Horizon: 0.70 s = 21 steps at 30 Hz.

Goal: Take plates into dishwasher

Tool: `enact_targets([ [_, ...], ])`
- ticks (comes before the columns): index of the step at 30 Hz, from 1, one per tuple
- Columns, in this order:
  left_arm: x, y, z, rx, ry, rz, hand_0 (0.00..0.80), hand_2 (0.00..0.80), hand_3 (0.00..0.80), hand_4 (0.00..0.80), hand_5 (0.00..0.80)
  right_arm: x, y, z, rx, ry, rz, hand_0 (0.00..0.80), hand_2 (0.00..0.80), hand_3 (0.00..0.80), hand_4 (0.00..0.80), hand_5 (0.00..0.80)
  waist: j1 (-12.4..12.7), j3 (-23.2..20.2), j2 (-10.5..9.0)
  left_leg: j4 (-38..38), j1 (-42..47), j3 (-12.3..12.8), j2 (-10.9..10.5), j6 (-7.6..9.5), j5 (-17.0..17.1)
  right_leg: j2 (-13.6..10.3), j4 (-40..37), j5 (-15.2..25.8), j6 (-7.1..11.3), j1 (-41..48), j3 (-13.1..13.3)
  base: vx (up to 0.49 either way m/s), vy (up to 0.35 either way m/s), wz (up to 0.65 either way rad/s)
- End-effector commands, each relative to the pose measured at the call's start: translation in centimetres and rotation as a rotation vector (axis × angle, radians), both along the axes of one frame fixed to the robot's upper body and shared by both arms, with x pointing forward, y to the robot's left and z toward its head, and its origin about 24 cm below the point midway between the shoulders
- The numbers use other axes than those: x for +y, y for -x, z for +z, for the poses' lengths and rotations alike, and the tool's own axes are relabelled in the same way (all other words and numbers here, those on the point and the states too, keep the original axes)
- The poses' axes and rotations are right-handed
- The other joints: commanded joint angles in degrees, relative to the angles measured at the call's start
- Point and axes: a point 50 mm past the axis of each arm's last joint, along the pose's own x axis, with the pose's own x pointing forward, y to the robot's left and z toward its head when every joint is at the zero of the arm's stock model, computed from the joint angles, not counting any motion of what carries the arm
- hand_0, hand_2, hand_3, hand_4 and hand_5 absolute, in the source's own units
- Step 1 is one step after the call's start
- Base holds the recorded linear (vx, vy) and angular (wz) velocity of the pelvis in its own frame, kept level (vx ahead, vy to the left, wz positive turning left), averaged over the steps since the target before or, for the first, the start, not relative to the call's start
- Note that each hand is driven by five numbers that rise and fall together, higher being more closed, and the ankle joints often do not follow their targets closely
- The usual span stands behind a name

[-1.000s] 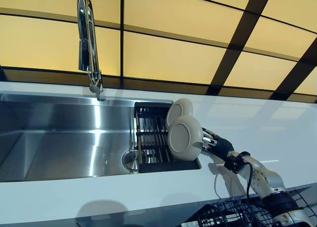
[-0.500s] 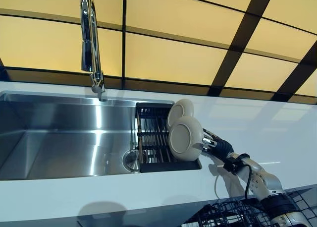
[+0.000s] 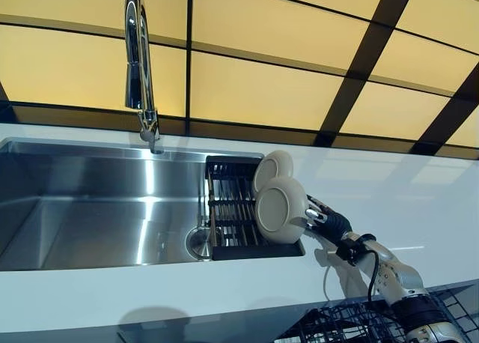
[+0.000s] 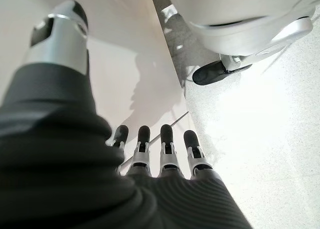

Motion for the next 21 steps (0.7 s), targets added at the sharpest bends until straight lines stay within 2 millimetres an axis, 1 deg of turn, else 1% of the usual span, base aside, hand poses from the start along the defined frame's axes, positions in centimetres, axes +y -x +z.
enact_targets([
  [1,-1.3,-3.2,0.6,-0.073,-0.006,-0.072,0.0,0.0,0.0,0.0,0.0,3.8,3.4,-6.5,0.27,-0.003,0.129,0.0,0.0,0.0,0.0,0.0,2.88,1.83,0.59,5.17,-1.65,-0.48,-2.16,2.84,-5.63,-4.78,4.06,5.25,7.96,-5.87,-1.84,0.0,0.0,0.0],
  [12,-1.3,-2.9,0.5,-0.069,-0.001,-0.069,0.0,0.0,0.0,0.0,0.0,3.8,3.9,-7.0,0.28,0.0,0.127,0.0,0.0,0.0,0.0,0.0,2.79,1.91,1.04,5.1,-1.46,-0.54,-2.3,2.86,-5.48,-4.91,4.03,5.25,8.01,-5.64,-1.95,0.0,0.0,0.0],
  [21,-1.4,-2.9,0.5,-0.066,-0.002,-0.071,0.0,0.0,0.0,0.0,0.0,3.7,4.3,-7.8,0.297,0.0,0.109,0.0,0.0,0.0,0.0,0.0,2.8,2.05,1.0,5.21,-1.47,-0.64,-2.3,2.95,-5.51,-4.94,3.97,5.31,8.11,-5.52,-1.99,0.0,0.0,0.0],
])
